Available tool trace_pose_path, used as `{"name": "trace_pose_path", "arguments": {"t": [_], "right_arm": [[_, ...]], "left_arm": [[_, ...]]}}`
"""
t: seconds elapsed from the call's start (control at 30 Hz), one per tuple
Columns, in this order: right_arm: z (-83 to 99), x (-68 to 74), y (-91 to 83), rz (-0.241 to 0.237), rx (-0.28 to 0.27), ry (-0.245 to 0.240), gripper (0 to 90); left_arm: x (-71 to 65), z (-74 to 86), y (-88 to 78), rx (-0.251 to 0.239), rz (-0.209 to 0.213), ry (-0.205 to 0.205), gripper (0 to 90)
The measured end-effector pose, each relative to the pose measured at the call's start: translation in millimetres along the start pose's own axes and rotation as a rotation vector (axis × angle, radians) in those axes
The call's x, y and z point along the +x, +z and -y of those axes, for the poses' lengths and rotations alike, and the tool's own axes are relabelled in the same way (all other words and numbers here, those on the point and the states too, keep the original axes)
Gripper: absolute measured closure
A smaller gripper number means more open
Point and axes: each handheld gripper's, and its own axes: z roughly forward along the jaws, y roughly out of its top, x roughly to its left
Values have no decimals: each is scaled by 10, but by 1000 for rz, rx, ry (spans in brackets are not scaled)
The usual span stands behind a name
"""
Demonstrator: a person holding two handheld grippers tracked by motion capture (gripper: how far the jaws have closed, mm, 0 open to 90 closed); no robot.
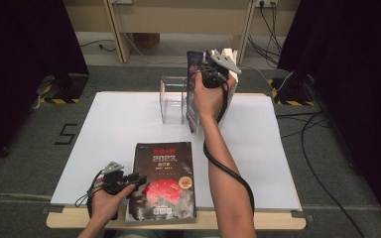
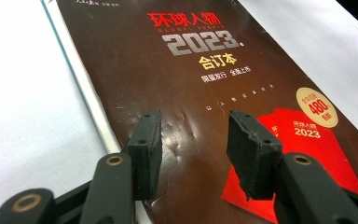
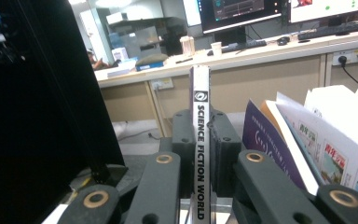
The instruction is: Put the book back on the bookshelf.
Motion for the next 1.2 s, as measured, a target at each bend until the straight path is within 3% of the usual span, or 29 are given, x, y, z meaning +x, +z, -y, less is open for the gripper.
{"name": "trace_pose_path", "arguments": {"t": [0.47, 1.2], "right_arm": [[98, -24, -35, 12, 9, -36, 831], [200, -25, -440, -41, 74, -104, 816]], "left_arm": [[-5, 4, 3, -1, -2, 1, 546], [-23, 12, 8, 0, -4, 5, 544]]}}
